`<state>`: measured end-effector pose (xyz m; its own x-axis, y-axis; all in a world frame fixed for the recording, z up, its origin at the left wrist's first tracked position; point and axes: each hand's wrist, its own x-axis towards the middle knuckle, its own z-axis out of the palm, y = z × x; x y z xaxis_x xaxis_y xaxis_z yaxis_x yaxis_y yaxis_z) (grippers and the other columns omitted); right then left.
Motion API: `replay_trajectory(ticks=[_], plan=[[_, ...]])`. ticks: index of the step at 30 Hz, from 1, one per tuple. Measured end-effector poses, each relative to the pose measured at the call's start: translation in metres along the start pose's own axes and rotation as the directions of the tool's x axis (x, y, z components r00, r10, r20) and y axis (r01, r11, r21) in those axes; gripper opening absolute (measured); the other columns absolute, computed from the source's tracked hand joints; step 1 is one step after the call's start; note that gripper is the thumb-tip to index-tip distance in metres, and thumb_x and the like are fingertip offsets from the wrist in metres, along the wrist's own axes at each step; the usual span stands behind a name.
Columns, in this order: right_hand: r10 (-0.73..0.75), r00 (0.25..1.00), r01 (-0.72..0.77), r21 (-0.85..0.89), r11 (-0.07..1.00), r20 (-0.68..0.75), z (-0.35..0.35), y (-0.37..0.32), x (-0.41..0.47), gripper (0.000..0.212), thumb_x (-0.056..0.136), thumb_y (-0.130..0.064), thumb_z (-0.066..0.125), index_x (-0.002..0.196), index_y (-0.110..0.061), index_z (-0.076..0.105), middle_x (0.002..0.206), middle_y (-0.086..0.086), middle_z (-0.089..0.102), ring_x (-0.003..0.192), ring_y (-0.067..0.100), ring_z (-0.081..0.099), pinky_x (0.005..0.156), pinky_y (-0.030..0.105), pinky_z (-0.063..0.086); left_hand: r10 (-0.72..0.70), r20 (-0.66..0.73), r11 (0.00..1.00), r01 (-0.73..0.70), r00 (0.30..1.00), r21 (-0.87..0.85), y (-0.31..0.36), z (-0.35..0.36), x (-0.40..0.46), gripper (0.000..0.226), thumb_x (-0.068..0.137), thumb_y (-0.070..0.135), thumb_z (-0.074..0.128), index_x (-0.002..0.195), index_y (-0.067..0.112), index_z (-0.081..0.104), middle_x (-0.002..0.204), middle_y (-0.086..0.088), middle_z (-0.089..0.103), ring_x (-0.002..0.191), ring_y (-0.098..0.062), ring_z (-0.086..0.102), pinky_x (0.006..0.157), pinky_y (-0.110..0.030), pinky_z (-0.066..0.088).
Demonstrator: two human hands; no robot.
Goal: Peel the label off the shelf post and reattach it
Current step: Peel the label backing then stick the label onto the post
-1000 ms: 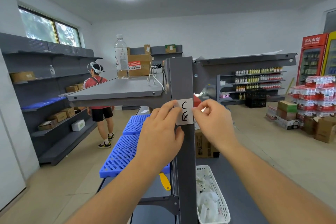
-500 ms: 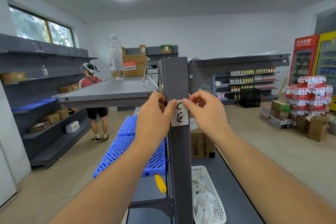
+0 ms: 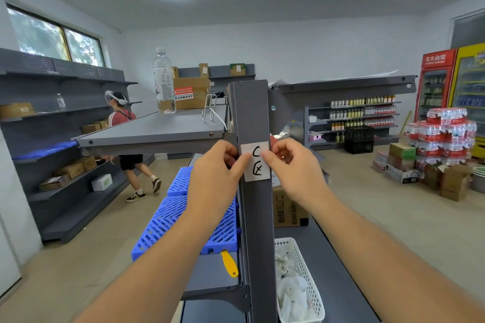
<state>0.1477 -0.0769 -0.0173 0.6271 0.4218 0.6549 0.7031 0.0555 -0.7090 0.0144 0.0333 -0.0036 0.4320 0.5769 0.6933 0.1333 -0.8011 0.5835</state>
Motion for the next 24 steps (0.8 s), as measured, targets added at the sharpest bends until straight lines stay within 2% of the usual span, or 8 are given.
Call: replay_trajectory(ticks=[3,6,8,12,15,18,22,24], plan=[[0.024,0.998,-0.025,0.003,1.000,0.056,0.000,0.014,-0.008,0.018,0.092,-0.044,0.070,0.093,-0.027,0.065,0.083,-0.009,0.065,0.076,0.006,0.058,0.070,0.019,0.046,0.001,0.027,0.999,-0.003,1.000,0.050,-0.013,0.004,-0.010,0.024,0.092,0.050,0.067,0.094,0.027,0.063,0.080,0.012,0.067,0.069,-0.004,0.063,0.057,-0.018,0.044],[0.027,0.995,-0.032,0.044,0.999,0.101,0.000,0.027,-0.015,0.016,0.088,-0.039,0.076,0.092,-0.027,0.066,0.084,-0.006,0.067,0.076,0.008,0.060,0.072,0.023,0.051,0.014,0.074,0.994,-0.022,0.997,0.112,-0.023,0.008,-0.020,0.024,0.092,0.050,0.066,0.095,0.027,0.062,0.083,0.013,0.067,0.070,-0.003,0.062,0.057,-0.013,0.039],[0.011,0.993,-0.017,0.050,0.999,0.118,-0.001,0.031,-0.018,0.014,0.087,-0.035,0.078,0.092,-0.027,0.067,0.084,-0.005,0.068,0.074,0.005,0.059,0.073,0.024,0.052,0.019,0.102,0.991,-0.032,0.995,0.132,-0.028,0.009,-0.024,0.022,0.092,0.048,0.067,0.096,0.027,0.062,0.085,0.014,0.067,0.072,-0.004,0.063,0.058,-0.013,0.041],[-0.023,0.987,0.020,0.018,1.000,0.159,-0.004,0.031,-0.018,0.016,0.086,-0.029,0.079,0.094,-0.028,0.066,0.083,-0.008,0.067,0.071,0.003,0.056,0.068,0.018,0.051,0.005,0.136,0.992,-0.022,0.991,0.127,-0.029,0.010,-0.027,0.023,0.090,0.048,0.069,0.098,0.028,0.061,0.087,0.014,0.068,0.072,-0.003,0.064,0.063,-0.018,0.050],[-0.039,0.992,0.045,-0.047,0.998,0.124,-0.002,0.025,-0.014,0.014,0.089,-0.037,0.074,0.091,-0.026,0.065,0.082,-0.007,0.066,0.072,0.009,0.059,0.065,0.015,0.049,-0.006,0.103,0.990,-0.009,0.995,0.141,-0.019,0.010,-0.022,0.035,0.090,0.060,0.062,0.089,0.025,0.060,0.077,0.011,0.066,0.069,-0.004,0.062,0.058,-0.019,0.045],[-0.035,0.996,0.041,-0.075,0.996,0.085,0.001,0.021,-0.012,0.019,0.091,-0.043,0.071,0.086,-0.026,0.064,0.079,-0.006,0.065,0.076,0.013,0.061,0.064,0.015,0.048,-0.033,0.093,0.983,0.016,0.995,0.180,-0.014,0.011,-0.015,0.042,0.092,0.063,0.056,0.085,0.022,0.061,0.071,0.006,0.066,0.067,-0.009,0.061,0.059,-0.026,0.050],[-0.028,0.993,0.033,-0.045,0.998,0.111,-0.004,0.023,-0.015,0.012,0.090,-0.038,0.073,0.088,-0.028,0.066,0.083,-0.008,0.068,0.079,0.011,0.062,0.067,0.012,0.048,-0.041,0.119,0.988,0.023,0.992,0.151,-0.021,0.012,-0.018,0.033,0.093,0.056,0.060,0.087,0.023,0.059,0.074,0.009,0.065,0.065,-0.006,0.059,0.055,-0.020,0.041],[-0.023,0.990,0.027,-0.030,0.999,0.140,-0.008,0.023,-0.017,0.008,0.090,-0.032,0.075,0.091,-0.030,0.067,0.083,-0.010,0.068,0.081,0.009,0.061,0.068,0.009,0.047,-0.035,0.151,0.990,0.014,0.988,0.141,-0.025,0.011,-0.020,0.029,0.093,0.054,0.063,0.091,0.025,0.060,0.081,0.012,0.066,0.069,-0.005,0.062,0.057,-0.018,0.043]])
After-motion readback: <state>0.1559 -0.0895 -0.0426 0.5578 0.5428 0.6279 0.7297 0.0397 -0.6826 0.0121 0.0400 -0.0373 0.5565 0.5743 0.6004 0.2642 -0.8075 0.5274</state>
